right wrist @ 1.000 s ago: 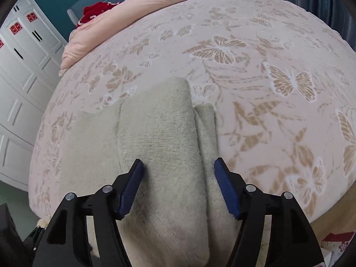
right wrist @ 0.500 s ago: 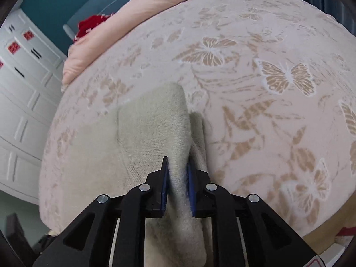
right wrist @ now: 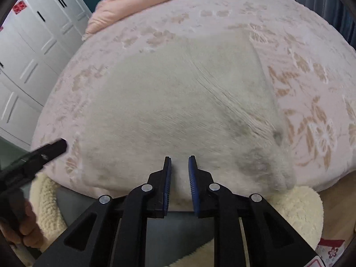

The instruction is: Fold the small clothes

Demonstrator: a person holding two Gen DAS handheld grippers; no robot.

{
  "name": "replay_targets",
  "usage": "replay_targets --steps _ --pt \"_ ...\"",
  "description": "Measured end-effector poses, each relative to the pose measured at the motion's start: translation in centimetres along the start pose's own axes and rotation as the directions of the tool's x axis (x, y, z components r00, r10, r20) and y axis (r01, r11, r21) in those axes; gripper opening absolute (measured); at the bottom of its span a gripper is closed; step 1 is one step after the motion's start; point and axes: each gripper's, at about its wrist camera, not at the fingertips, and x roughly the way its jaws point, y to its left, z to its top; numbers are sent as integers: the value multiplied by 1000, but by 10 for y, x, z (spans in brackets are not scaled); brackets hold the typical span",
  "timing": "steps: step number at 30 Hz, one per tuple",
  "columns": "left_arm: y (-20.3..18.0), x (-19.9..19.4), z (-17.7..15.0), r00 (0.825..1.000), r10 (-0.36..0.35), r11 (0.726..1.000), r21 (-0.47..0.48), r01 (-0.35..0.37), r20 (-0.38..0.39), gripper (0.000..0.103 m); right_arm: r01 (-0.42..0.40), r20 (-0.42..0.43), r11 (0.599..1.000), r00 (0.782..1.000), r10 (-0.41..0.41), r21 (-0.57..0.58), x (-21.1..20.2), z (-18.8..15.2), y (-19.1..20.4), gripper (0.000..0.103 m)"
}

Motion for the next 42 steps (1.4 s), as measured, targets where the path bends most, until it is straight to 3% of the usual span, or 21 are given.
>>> replay_targets --steps 3,4,6,7,8,10,12,16,19,21,22,24,28,31,34,36,38,39,41,42 --pt "16 -5 -3 1000 20 999 -29 -20 11 87 -51 29 996 998 54 -75 2 16 36 17" --pt "20 -5 -3 1000 20 999 -43 -19 6 87 -57 -3 993 998 57 -100 17 17 44 17" --pt "25 -7 -4 1000 22 998 -64 -21 1 87 -49 -157 991 987 29 -122 72 4 51 17" --pt "25 -9 -4 1000 20 998 -63 -19 6 87 -59 -163 990 986 38 -126 89 -4 50 17" --pt "24 -11 -4 1000 23 998 -56 -22 12 87 -76 -119 989 991 61 -124 88 -7 50 14" --pt "23 -16 -4 999 32 999 -42 -31 23 87 -85 -129 993 989 73 -85 74 1 50 14" --pt "22 -20 -4 999 18 999 -37 -17 32 87 -96 -77 995 993 93 -33 45 10 42 13" --pt "15 -20 -6 1000 -6 1000 -30 6 29 88 90 60 996 994 -90 -9 -8 3 3 13" --pt "-3 -16 -7 999 -29 1000 13 28 25 88 158 -16 978 987 -158 138 1 -14 -57 14" --pt "-21 -10 -6 998 -48 997 63 46 26 89 143 -121 968 986 -119 207 30 -33 -92 4" --pt "-30 -4 -7 998 -59 994 91 57 24 90 102 -122 963 990 -73 251 35 -39 -100 0" --pt "-48 12 -7 999 -35 990 137 36 -11 90 78 -89 956 995 -55 284 19 -34 -100 0" --pt "-63 17 -1 997 -67 986 151 70 -28 90 64 13 965 998 -69 254 -13 -10 -93 12" --pt "-65 27 8 994 -93 988 122 99 -55 92 6 17 965 1000 -11 264 -8 -1 -99 40" --pt "-60 41 16 993 -70 995 69 77 -97 92 28 19 969 999 -34 246 -7 3 -94 41" --pt "-55 39 19 992 -80 996 38 84 -99 92 -17 -6 970 1000 19 243 -11 0 -89 42" --pt "-53 33 21 992 -86 995 43 90 -88 92 -64 -108 982 991 84 178 -10 -9 -81 45" --pt "-53 31 21 992 -90 994 52 94 -86 92 -52 -146 990 987 71 129 -13 -14 -78 45" --pt "-53 29 19 992 -86 994 62 92 -88 93 2 -120 992 993 13 126 -28 -19 -83 45" --pt "-54 31 18 992 -83 994 62 89 -92 93 -16 -74 984 997 30 180 -38 -15 -91 45"
